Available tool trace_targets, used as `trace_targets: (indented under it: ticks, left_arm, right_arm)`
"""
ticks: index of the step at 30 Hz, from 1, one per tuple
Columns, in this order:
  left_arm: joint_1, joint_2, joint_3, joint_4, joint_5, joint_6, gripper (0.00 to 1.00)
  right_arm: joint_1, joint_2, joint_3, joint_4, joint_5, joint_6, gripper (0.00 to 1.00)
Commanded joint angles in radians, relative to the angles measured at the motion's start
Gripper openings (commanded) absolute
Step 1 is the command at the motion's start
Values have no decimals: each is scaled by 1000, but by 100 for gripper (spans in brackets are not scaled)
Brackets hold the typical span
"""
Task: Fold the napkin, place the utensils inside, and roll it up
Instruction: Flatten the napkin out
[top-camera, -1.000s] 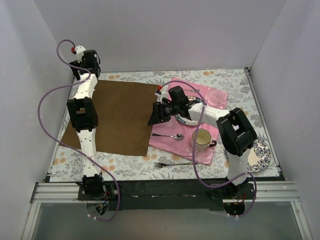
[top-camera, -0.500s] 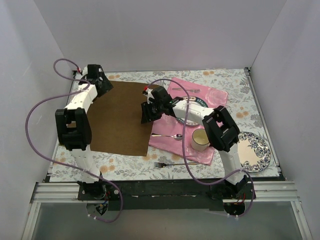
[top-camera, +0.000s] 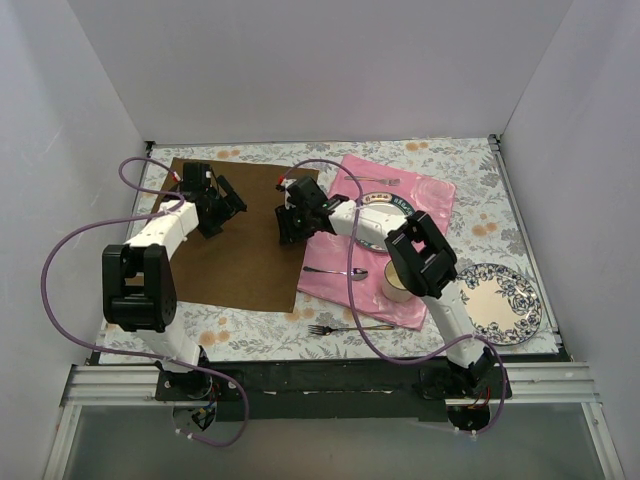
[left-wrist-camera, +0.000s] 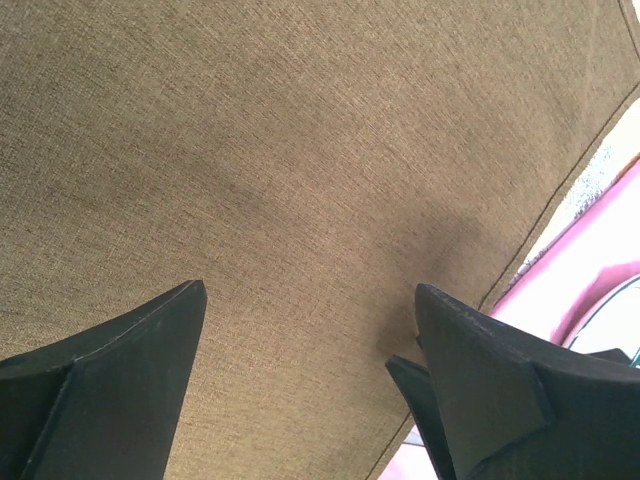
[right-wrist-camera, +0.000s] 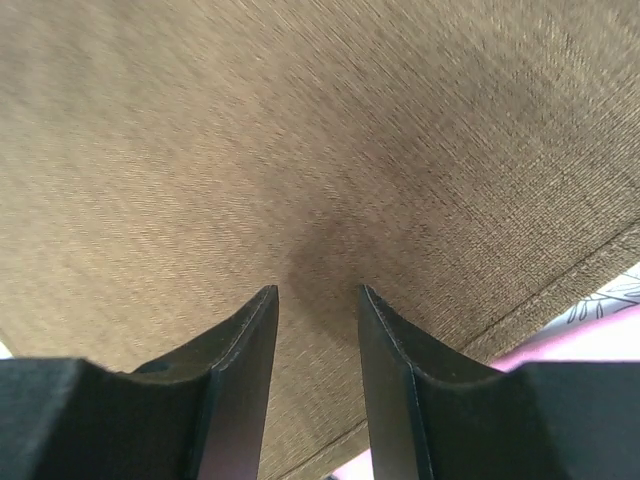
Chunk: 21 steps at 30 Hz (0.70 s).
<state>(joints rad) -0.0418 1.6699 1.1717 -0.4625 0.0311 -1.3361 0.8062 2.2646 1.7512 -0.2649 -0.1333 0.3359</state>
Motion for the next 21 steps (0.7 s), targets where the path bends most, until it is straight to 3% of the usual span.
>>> trace_targets:
  ticks: [1,14,21]
  left_arm:
    - [6,-38,-23,16,-19,-32,87]
    - [33,108,92,-39,-105,-101,92]
    - [36,154,157,-41,-73,-83,92]
  right_arm:
    - [1,38,53,7,-3,0,45]
    - [1,197,260,33,-60,5,45]
    - [-7,188,257,43,-80,15,44]
